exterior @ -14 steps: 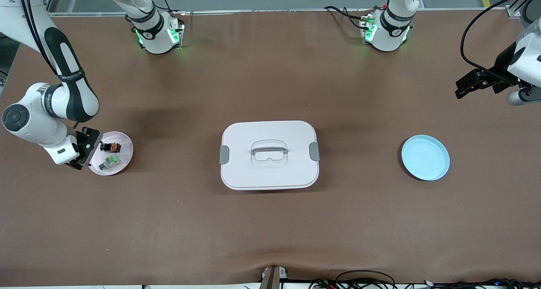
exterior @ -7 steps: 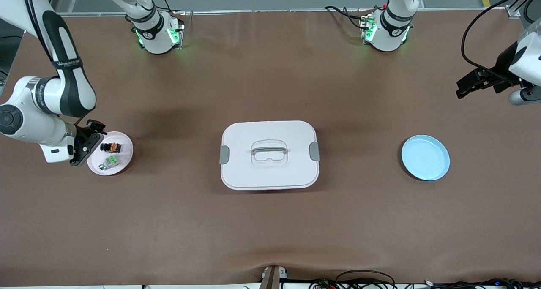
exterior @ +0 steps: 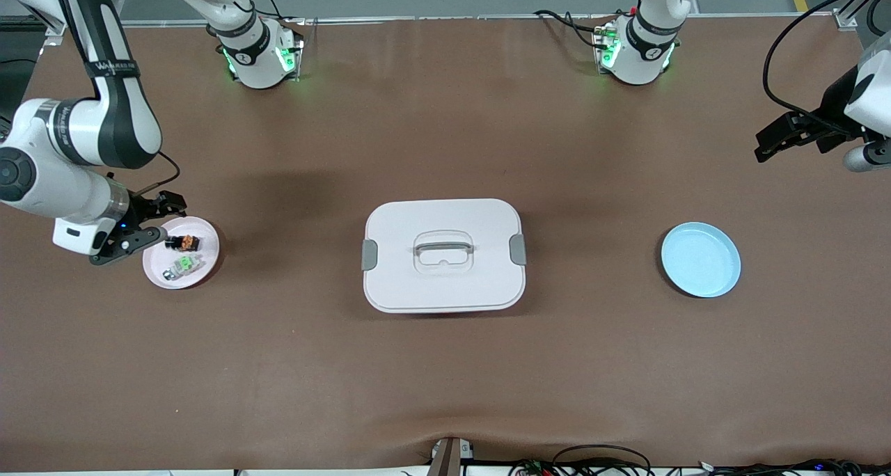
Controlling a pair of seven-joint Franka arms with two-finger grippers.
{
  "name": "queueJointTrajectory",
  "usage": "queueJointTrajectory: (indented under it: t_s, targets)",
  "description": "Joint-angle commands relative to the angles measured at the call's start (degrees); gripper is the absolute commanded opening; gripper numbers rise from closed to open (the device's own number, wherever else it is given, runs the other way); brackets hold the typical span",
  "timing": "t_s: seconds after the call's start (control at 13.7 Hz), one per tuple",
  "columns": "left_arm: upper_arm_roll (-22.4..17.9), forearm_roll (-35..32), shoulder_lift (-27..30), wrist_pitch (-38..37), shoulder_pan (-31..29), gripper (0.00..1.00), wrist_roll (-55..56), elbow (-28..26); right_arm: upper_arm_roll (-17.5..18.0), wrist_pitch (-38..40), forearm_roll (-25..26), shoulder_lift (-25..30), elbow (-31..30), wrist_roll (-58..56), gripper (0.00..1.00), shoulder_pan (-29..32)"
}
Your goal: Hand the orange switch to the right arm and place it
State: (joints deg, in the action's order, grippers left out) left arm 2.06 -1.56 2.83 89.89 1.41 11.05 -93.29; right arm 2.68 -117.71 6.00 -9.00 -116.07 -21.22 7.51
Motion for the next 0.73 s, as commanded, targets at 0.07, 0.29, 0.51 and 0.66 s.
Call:
queueJointTrajectory:
  t_s: [0.07,0.29,0.51,0.66]
  targets:
    - [-0.1,0.9,0.3,-1.0,-0.2,1.0,-1.3,0.5,0.4,0.6,0.6,6.0,-1.3,21.8,1.0,-1.0]
    - [0.0,0.9,0.4,-1.0,-0.3,1.0,-1.4,0.5,0.4,2.8,0.6,9.4,-2.4,24.9,1.0,-1.8]
    - [0.1,0.9,0.9,-2.3,-0.1,1.0,-1.6,0.5,0.3,11.0,0.6,13.6,-2.5,24.6,1.0,-1.9]
    - [0.3,0.9,0.9,-2.3,-0.1,1.0,-2.3,0.6,0.2,11.6,0.6,16.0,-2.3,24.5,1.0,-1.9]
